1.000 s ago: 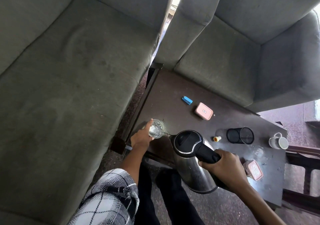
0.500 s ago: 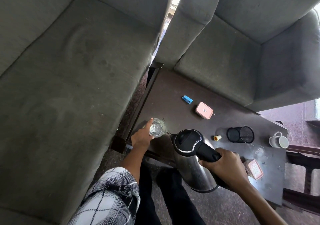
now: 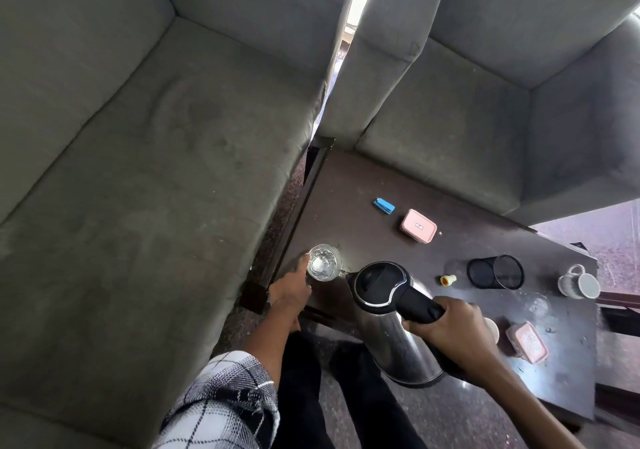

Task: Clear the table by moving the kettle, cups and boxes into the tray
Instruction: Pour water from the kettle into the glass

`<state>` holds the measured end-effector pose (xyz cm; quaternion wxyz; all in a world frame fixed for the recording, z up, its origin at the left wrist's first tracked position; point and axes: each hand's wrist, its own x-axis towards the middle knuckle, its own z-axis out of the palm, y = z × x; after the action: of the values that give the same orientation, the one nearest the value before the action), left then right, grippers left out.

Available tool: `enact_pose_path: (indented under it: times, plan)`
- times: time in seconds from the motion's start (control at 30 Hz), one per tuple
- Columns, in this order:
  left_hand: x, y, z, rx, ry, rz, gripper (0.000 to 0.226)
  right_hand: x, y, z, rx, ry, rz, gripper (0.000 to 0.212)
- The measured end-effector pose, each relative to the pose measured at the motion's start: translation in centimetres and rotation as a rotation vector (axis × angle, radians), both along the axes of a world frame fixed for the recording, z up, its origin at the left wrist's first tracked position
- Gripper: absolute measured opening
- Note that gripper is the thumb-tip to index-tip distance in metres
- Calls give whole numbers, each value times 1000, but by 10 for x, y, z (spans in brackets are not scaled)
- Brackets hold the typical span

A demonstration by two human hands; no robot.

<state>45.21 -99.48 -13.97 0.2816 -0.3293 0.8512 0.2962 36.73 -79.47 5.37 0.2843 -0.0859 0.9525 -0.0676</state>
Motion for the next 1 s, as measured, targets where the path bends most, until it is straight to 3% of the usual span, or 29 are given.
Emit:
enact_pose_path:
  times: [0.67, 1.0]
  plan:
    - [-4, 1, -5, 34, -166, -37, 77, -1, 3, -5, -18, -1, 0, 36]
    - [1, 7, -1, 56, -94, 45, 74, -2, 5, -11, -24, -9, -21, 37]
